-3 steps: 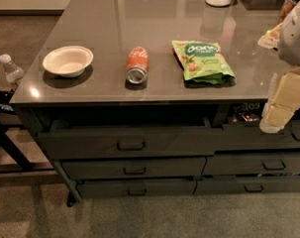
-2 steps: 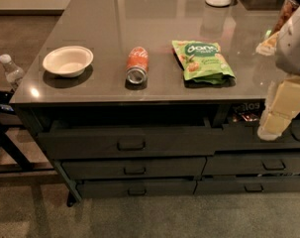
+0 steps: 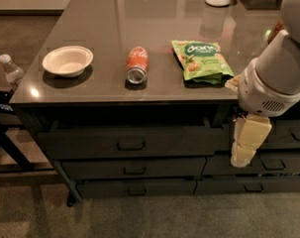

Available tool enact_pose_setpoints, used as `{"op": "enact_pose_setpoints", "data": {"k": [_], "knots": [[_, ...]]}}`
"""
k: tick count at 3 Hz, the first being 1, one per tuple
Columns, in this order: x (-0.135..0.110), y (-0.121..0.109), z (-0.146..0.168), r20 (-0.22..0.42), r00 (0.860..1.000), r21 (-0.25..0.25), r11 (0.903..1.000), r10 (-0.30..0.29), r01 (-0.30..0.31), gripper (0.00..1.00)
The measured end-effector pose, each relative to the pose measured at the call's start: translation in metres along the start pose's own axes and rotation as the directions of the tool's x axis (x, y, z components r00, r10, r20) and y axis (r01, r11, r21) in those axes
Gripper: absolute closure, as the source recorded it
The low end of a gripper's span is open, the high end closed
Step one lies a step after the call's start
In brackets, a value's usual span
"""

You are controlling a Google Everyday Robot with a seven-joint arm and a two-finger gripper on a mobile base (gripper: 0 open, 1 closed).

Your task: Open top drawer

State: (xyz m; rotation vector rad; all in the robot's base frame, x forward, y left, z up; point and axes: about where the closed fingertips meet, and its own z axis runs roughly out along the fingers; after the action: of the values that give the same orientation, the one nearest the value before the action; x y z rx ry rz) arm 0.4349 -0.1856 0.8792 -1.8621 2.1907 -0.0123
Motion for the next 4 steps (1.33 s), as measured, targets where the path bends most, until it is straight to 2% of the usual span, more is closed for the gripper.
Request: {"op": "enact_pose_setpoints", "data": {"k": [1, 2, 3, 4], "knots": [[0.0, 0.002, 0.001, -0.001, 1.0, 0.008, 1.0, -0.003, 0.003, 0.0], [-0.003, 0.014, 0.046, 0.022, 1.0, -0.035, 0.9994, -0.005, 0.006, 0.0], [-0.01, 0.018, 0.119, 0.045, 0.999, -0.092, 0.9957, -0.008, 0.012, 0.0], [-0.01, 0.018, 0.119, 0.045, 0.999, -0.092, 0.9957, -0.008, 0.012, 0.0]]}}
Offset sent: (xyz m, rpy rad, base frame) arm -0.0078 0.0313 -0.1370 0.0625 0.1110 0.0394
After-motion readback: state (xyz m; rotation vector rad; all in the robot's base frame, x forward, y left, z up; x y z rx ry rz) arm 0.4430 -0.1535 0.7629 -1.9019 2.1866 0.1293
